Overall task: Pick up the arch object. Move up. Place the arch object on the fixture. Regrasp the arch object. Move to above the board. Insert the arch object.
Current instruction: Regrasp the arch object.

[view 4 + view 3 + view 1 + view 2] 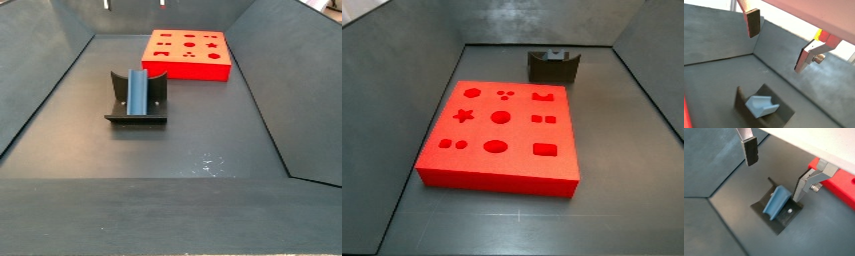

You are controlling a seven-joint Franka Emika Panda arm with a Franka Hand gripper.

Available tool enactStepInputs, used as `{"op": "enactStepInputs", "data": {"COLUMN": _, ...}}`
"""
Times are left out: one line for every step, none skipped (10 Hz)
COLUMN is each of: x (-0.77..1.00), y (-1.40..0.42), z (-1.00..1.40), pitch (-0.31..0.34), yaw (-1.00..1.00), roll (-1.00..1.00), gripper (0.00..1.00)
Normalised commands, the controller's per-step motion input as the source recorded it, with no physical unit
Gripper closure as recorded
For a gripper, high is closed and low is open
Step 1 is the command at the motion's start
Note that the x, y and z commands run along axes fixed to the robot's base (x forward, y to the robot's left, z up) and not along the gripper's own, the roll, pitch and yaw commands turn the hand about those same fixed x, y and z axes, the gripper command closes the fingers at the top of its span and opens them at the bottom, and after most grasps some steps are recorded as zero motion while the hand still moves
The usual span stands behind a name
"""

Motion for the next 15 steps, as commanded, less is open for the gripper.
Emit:
{"op": "enactStepInputs", "data": {"x": 0.09, "y": -0.03, "z": -0.02, "pitch": 0.083, "yaw": 0.05, "roll": 1.0, "gripper": 0.0}}
{"op": "enactStepInputs", "data": {"x": 0.11, "y": -0.04, "z": -0.02, "pitch": 0.124, "yaw": 0.07, "roll": 1.0, "gripper": 0.0}}
{"op": "enactStepInputs", "data": {"x": 0.12, "y": -0.04, "z": -0.02, "pitch": 0.144, "yaw": 0.08, "roll": 1.0, "gripper": 0.0}}
{"op": "enactStepInputs", "data": {"x": 0.13, "y": -0.05, "z": -0.02, "pitch": 0.186, "yaw": 0.12, "roll": 1.0, "gripper": 0.0}}
{"op": "enactStepInputs", "data": {"x": 0.14, "y": -0.05, "z": -0.03, "pitch": 0.204, "yaw": 0.15, "roll": 0.94, "gripper": 0.0}}
{"op": "enactStepInputs", "data": {"x": 0.15, "y": -0.05, "z": -0.03, "pitch": 0.185, "yaw": 0.18, "roll": 0.7, "gripper": 0.0}}
{"op": "enactStepInputs", "data": {"x": 0.16, "y": -0.05, "z": -0.03, "pitch": 0.171, "yaw": 0.19, "roll": 0.58, "gripper": 0.0}}
{"op": "enactStepInputs", "data": {"x": 0.17, "y": -0.05, "z": -0.03, "pitch": 0.142, "yaw": 0.21, "roll": 0.36, "gripper": 0.0}}
{"op": "enactStepInputs", "data": {"x": 0.18, "y": -0.04, "z": -0.02, "pitch": 0.125, "yaw": 0.22, "roll": 0.28, "gripper": 0.0}}
{"op": "enactStepInputs", "data": {"x": 0.16, "y": -0.04, "z": -0.02, "pitch": 0.081, "yaw": 0.22, "roll": 0.2, "gripper": 0.0}}
{"op": "enactStepInputs", "data": {"x": 0.14, "y": -0.05, "z": -0.03, "pitch": 0.048, "yaw": 0.21, "roll": 0.17, "gripper": 0.0}}
{"op": "enactStepInputs", "data": {"x": 0.12, "y": -0.05, "z": -0.03, "pitch": 0.037, "yaw": 0.2, "roll": 0.17, "gripper": 0.0}}
{"op": "enactStepInputs", "data": {"x": 0.05, "y": 0.07, "z": -1.0, "pitch": -0.014, "yaw": 0.17, "roll": 0.14, "gripper": 0.0}}
{"op": "enactStepInputs", "data": {"x": 0.05, "y": 0.07, "z": -1.0, "pitch": -0.038, "yaw": 0.13, "roll": 0.14, "gripper": 0.0}}
{"op": "enactStepInputs", "data": {"x": 0.05, "y": 0.06, "z": -1.0, "pitch": -0.053, "yaw": 0.12, "roll": 0.14, "gripper": 0.0}}
